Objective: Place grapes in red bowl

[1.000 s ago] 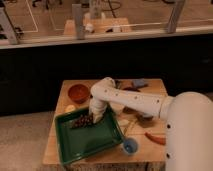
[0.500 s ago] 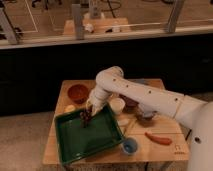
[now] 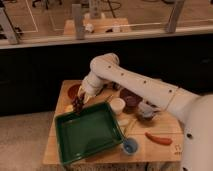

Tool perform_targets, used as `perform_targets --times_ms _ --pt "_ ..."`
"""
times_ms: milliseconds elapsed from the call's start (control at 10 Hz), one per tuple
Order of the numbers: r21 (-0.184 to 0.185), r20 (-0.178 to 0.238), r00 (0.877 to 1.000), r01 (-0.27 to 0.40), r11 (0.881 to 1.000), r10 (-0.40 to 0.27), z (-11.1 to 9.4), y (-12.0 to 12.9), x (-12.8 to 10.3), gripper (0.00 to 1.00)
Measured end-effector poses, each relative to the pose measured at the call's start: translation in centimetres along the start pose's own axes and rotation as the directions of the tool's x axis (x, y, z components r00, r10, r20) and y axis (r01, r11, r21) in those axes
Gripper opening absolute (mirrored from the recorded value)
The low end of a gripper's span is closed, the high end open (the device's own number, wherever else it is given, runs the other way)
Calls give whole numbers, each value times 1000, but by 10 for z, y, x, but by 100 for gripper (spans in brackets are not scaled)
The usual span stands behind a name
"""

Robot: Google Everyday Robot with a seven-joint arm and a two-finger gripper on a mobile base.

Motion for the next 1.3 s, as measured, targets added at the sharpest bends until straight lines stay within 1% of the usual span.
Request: perform_targets --times_ms 200,300,400,500,600,800,1000,1100,1300 --pt "41 10 999 -32 999 32 6 -34 31 0" --pt "65 24 998 -57 996 55 6 -50 49 0" --pt "89 49 996 -79 993 75 6 -65 62 0" --pt "105 71 994 -95 990 88 6 -75 70 0" --pt "117 87 991 -115 986 105 7 -82 76 0" --pt "125 117 983 -157 980 143 10 -85 85 0" --pt "126 126 979 -175 976 159 13 -84 87 2" --pt "124 119 980 -174 977 159 16 -82 85 9" --pt "122 103 983 -167 978 155 21 -80 81 29"
